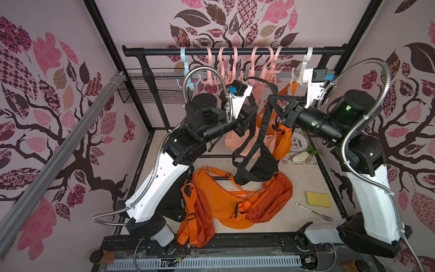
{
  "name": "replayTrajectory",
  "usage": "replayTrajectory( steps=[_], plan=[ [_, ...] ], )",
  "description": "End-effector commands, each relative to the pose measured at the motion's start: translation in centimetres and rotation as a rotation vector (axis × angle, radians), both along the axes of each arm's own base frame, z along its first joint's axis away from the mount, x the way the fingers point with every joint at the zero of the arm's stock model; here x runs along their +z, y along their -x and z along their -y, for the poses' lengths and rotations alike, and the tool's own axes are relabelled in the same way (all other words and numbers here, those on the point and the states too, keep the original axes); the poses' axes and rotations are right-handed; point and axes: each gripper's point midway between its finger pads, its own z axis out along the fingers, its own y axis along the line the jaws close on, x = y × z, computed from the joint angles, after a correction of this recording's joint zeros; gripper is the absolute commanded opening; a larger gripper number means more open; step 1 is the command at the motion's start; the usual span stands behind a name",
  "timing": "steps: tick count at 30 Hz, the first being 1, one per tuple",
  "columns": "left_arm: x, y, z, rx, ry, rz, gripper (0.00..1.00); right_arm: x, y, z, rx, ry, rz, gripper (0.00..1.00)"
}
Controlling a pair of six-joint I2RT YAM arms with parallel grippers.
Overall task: Hang the bag on a hook
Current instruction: Hang the bag on the hook.
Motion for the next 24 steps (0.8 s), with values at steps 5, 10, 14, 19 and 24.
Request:
replayTrajectory(
  steps=[5,10,14,19,24],
  plan=[
    [-4.5,-2.7,3.1,-0.017,-0.102,-0.150,0.00,2.2,-1.7,1.4,-0.049,-0.029,0.057,0.00],
    [-4.9,-4.0,3.6,0.006,-0.102,-0.149,0.00,2.1,-2.9,1.2,-0.025,-0.021,0.056,0.00],
    [-3.3,-4.9,2.6,0.031,-0.038,-0.132,0.00,2.6,-3.1,1.0,-0.018,-0.018,0.068,0.00],
    [-2.0,-5.1,1.9,0.053,-0.008,-0.097,0.00,3.0,-3.7,1.3,-0.047,-0.012,0.088,0.00],
    [-1.8,-5.7,1.5,0.063,0.016,-0.094,0.00,3.1,-4.6,1.1,-0.053,-0.014,0.093,0.00]
  ],
)
